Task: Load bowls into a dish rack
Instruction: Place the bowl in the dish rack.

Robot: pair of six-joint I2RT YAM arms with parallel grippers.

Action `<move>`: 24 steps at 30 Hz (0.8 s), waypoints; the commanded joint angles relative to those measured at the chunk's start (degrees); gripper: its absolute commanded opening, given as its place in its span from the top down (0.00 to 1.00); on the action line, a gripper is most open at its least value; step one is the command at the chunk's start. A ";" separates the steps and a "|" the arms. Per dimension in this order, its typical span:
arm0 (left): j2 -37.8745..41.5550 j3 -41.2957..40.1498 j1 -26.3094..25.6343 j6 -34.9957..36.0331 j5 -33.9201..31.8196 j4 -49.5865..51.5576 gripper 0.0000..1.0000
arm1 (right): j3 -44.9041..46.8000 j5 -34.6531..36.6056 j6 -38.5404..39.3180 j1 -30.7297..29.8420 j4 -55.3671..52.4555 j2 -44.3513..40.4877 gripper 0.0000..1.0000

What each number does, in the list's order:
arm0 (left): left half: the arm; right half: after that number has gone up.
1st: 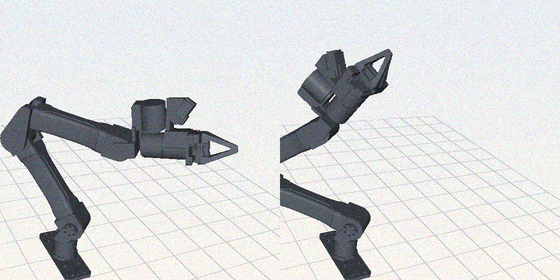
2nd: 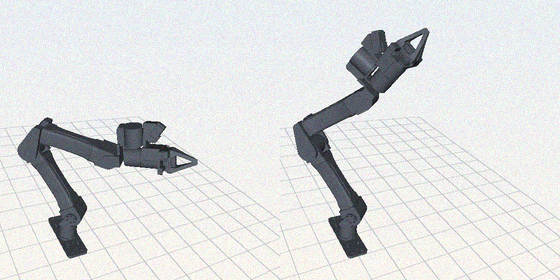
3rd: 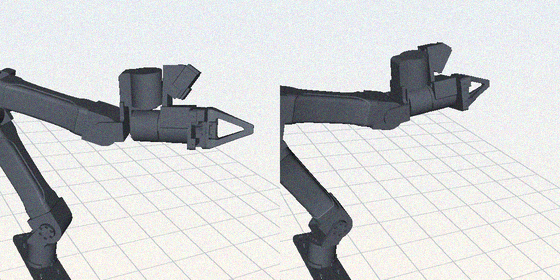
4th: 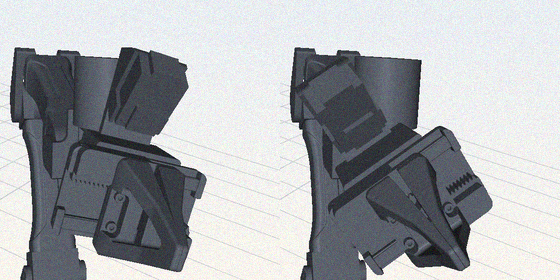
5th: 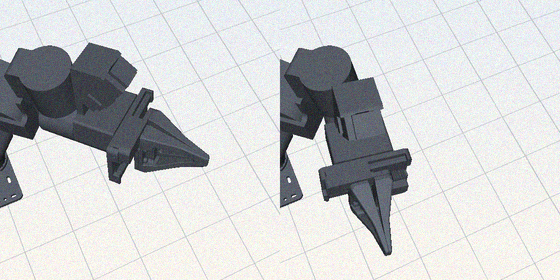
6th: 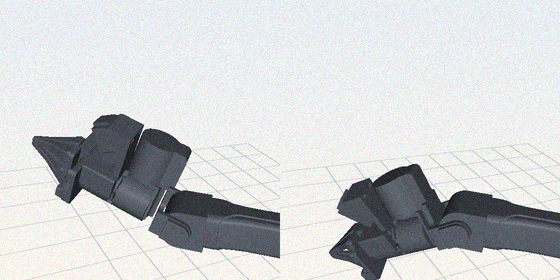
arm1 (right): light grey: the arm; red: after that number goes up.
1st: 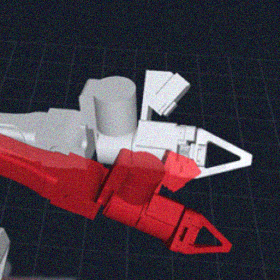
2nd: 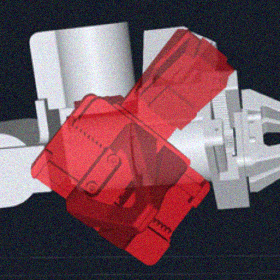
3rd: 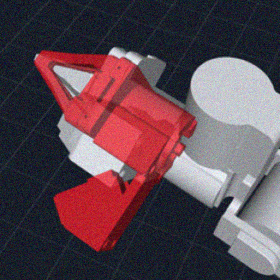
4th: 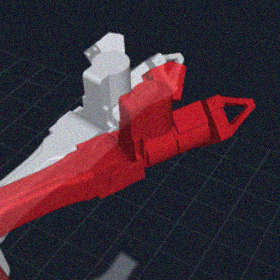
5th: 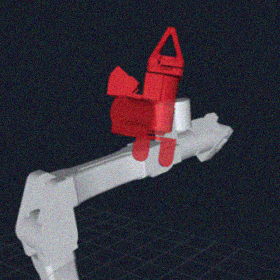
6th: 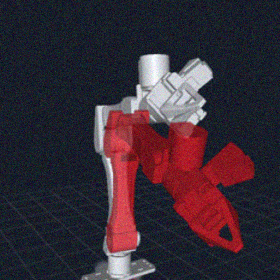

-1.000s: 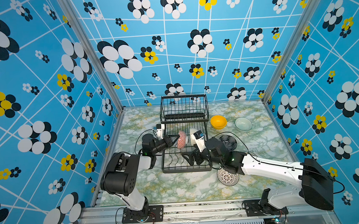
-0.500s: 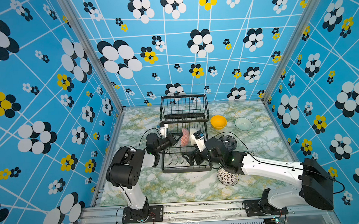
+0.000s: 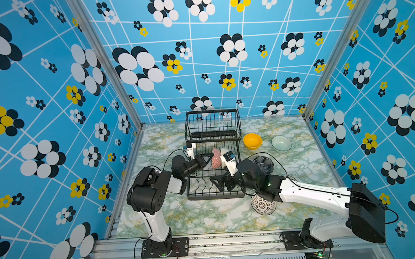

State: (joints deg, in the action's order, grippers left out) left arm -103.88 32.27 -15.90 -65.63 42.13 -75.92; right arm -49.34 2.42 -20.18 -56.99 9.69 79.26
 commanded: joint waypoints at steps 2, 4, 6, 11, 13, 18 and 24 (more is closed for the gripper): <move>-0.13 -0.23 -0.14 -0.96 -0.12 -4.23 1.00 | -1.07 -0.92 0.32 -0.55 1.91 0.36 0.01; -0.61 -0.43 0.09 -0.58 0.13 -4.22 1.00 | -1.04 -0.93 0.28 -0.50 1.91 0.30 0.01; -0.80 -0.85 0.44 -0.25 0.17 -4.19 1.00 | -1.02 -0.92 0.30 -0.57 1.91 0.28 0.01; -1.49 -0.89 1.73 -0.11 1.10 -4.19 1.00 | -1.36 -1.01 0.39 -0.58 1.91 0.69 0.01; -1.68 -1.25 2.09 0.21 1.38 -4.21 1.00 | -1.70 -1.17 0.48 -0.54 1.91 0.97 0.01; -1.85 -1.82 3.24 0.69 2.03 -4.18 1.00 | -2.40 -1.45 0.59 -0.66 1.98 1.74 0.01; -2.83 -1.34 3.60 1.91 2.87 -3.06 1.00 | -2.78 -1.80 0.57 -0.62 2.08 2.28 0.01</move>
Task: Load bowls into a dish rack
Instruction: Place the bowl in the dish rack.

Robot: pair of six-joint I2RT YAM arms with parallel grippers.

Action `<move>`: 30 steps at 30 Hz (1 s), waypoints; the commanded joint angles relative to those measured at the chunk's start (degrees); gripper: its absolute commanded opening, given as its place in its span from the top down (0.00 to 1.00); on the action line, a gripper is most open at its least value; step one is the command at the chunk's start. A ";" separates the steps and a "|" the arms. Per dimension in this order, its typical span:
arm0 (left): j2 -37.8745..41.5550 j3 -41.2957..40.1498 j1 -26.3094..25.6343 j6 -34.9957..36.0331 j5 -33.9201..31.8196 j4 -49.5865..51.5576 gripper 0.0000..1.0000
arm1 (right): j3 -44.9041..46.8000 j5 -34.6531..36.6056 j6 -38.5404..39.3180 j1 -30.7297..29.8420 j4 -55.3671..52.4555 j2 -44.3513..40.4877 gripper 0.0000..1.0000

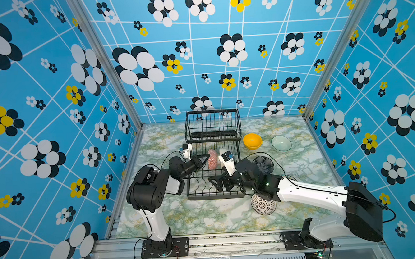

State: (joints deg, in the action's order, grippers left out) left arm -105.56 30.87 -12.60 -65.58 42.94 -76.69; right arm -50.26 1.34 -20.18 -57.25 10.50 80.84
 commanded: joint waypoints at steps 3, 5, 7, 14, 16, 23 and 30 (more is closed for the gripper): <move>-0.70 -0.35 0.30 4.41 1.49 0.77 1.00 | -1.64 -0.56 0.67 -0.34 1.28 0.55 0.01; 1.84 -0.14 0.21 6.78 1.27 4.68 1.00 | -1.43 -0.53 0.67 -0.39 1.27 0.46 0.01; 3.11 0.16 0.12 8.69 1.44 7.76 1.00 | -1.28 -0.47 0.67 -0.37 1.36 0.55 0.00; 4.00 1.13 -0.01 10.39 1.80 11.35 1.00 | -0.52 -0.38 0.32 -0.33 2.07 0.39 0.01; 3.60 1.24 -0.13 9.91 1.63 10.59 1.00 | -0.28 -0.29 0.32 -0.35 2.15 0.13 0.01; 3.55 0.89 -0.58 9.59 0.97 9.89 0.95 | 0.34 -0.03 0.41 -0.37 2.14 -0.48 0.00; 4.66 0.94 -0.85 10.36 0.48 11.29 0.85 | 0.16 -0.20 0.52 -0.34 2.33 -0.33 0.00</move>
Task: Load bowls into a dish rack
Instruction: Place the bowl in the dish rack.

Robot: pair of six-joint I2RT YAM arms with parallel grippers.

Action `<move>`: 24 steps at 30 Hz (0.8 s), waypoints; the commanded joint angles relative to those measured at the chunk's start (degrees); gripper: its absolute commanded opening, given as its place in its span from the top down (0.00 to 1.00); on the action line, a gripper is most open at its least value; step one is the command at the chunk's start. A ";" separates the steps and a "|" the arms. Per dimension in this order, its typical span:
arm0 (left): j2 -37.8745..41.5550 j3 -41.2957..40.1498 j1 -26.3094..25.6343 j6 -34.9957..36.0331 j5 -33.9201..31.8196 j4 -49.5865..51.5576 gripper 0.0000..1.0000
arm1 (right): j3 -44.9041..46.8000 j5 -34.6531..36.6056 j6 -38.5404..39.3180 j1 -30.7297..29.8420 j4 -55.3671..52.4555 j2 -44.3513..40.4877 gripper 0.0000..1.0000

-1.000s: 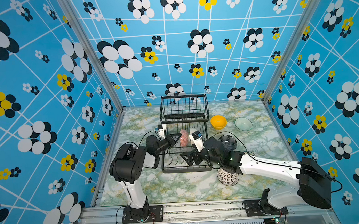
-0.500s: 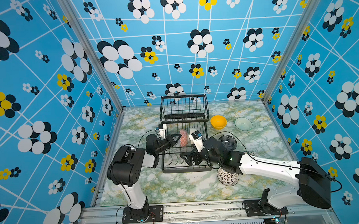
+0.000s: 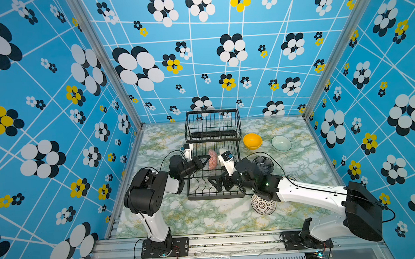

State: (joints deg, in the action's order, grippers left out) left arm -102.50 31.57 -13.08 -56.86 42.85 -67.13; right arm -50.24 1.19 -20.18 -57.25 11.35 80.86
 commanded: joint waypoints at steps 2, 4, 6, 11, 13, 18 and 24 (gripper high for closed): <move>1.93 0.10 -0.45 1.83 0.66 2.13 0.84 | 0.09 -0.06 0.50 -0.37 1.42 -0.35 0.00; 2.51 0.16 -0.45 2.07 0.66 2.80 0.83 | 0.05 -0.12 0.50 -0.40 1.39 -0.35 0.00; 3.21 0.05 -0.45 2.66 0.48 3.75 0.81 | -0.01 -0.05 0.50 -0.40 1.39 -0.26 0.00; 4.95 -0.09 -0.52 3.72 0.27 5.71 0.78 | -0.30 -0.14 0.49 -0.38 1.30 -0.35 0.01; 5.52 -0.24 -0.54 4.10 0.13 6.47 0.77 | -0.28 -0.11 0.41 -0.38 1.22 -0.35 0.00; 6.34 -0.80 -0.54 4.39 0.04 7.08 0.77 | -0.56 -0.14 0.41 -0.38 1.04 -0.52 0.00; 9.14 -2.97 -0.49 4.60 -1.06 7.99 0.76 | -0.79 0.84 0.50 -0.36 -0.46 -1.25 0.01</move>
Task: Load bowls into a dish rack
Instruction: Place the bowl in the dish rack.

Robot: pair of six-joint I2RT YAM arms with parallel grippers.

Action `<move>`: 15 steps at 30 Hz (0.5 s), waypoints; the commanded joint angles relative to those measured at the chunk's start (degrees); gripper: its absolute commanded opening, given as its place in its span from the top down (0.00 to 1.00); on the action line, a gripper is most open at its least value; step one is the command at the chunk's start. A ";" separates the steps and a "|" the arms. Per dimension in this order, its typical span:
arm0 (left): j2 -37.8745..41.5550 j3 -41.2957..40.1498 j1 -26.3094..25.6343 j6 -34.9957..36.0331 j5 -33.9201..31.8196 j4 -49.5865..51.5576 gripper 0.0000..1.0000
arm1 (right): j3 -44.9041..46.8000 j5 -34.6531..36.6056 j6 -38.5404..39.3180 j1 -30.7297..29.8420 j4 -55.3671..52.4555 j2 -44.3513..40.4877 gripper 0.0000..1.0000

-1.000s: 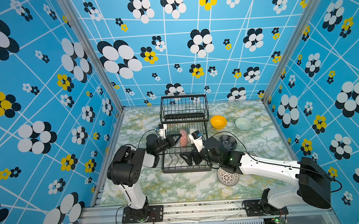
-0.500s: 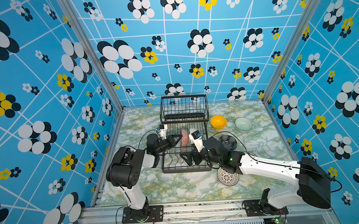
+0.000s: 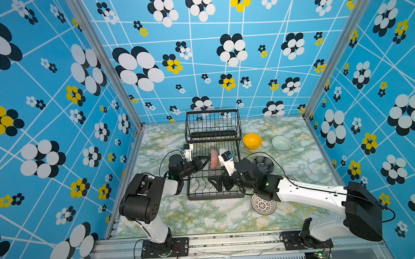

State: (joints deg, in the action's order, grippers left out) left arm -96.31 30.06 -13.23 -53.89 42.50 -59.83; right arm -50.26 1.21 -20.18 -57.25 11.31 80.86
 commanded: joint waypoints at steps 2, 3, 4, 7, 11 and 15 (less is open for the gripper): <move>4.53 -2.39 -0.31 1.85 -1.48 2.05 0.76 | -0.79 1.41 0.41 -0.36 -1.14 -1.51 0.00; 5.38 -2.90 -0.30 1.76 -2.07 2.92 0.76 | -0.96 1.74 0.26 -0.37 -1.80 -1.62 0.00; 6.08 -3.27 -0.30 1.77 -2.43 3.75 0.76 | -1.16 2.02 -0.04 -0.34 -2.58 -1.67 0.00; 8.62 -4.61 -0.13 1.92 -3.43 5.69 0.75 | -2.61 3.31 -2.22 -0.40 -6.48 -2.10 0.00; 13.88 -4.85 0.23 2.81 -4.45 13.10 0.75 | -3.17 3.54 -5.39 -0.34 -10.36 -3.31 0.00; 20.90 -4.13 0.23 4.72 -6.47 25.28 0.74 | -4.44 3.71 -7.84 -0.40 -16.22 -4.35 0.00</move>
State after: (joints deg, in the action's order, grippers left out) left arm -79.70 25.61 -13.19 -51.83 38.04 -44.27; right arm -52.62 3.68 -24.86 -57.25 1.21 78.30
